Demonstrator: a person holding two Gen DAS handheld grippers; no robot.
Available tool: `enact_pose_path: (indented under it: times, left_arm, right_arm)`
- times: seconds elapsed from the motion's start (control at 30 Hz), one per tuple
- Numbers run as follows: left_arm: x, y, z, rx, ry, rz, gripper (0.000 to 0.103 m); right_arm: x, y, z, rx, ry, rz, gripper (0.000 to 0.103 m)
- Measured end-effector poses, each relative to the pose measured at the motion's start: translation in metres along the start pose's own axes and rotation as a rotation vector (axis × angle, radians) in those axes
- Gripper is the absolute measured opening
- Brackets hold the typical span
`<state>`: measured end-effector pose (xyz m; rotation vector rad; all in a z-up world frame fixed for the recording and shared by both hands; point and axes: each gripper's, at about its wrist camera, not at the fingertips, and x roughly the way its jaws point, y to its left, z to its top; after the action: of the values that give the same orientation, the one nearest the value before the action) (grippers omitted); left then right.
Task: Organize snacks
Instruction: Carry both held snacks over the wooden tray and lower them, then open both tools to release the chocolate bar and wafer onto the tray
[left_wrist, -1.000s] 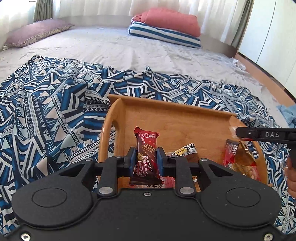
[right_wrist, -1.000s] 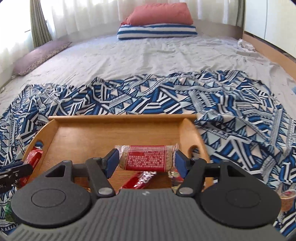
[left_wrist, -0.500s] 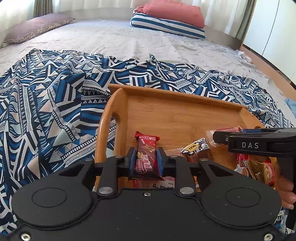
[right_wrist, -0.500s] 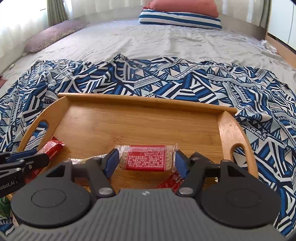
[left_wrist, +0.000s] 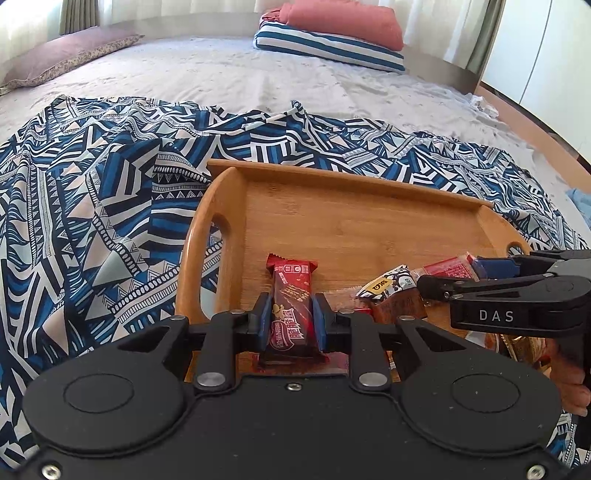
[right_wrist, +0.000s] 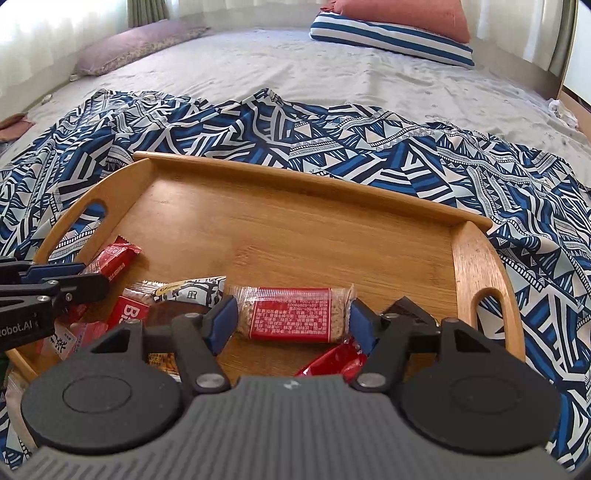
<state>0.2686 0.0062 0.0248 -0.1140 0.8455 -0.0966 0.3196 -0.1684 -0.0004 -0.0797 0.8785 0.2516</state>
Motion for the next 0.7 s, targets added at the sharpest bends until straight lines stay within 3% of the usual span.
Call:
enact_pose_path:
  times: [0.17,0.23,0.3,0.43,0.7]
  left_arm:
    - [0.000,0.000,-0.001,-0.004,0.005,0.009,0.023]
    - [-0.001,0.001,-0.001,-0.005,0.001,0.013,0.029]
    - [-0.005,0.002,-0.001,-0.008,-0.007,0.011,0.043]
    - [-0.017,0.004,-0.001,0.001,-0.025,0.014,0.050]
    - [-0.056,0.012,-0.009,0.026,-0.096,0.015,0.083]
  right_arm:
    - [-0.001,-0.003,-0.001,0.015,-0.009,0.012,0.080]
    - [-0.003,-0.003,-0.003,0.018,-0.018,0.018,0.082]
    - [-0.007,-0.003,-0.004,0.023,-0.029,0.029,0.086]
    - [-0.018,-0.002,-0.003,0.026,-0.055,0.019,0.089]
    - [-0.052,0.000,-0.014,0.039,-0.121,0.012,0.092]
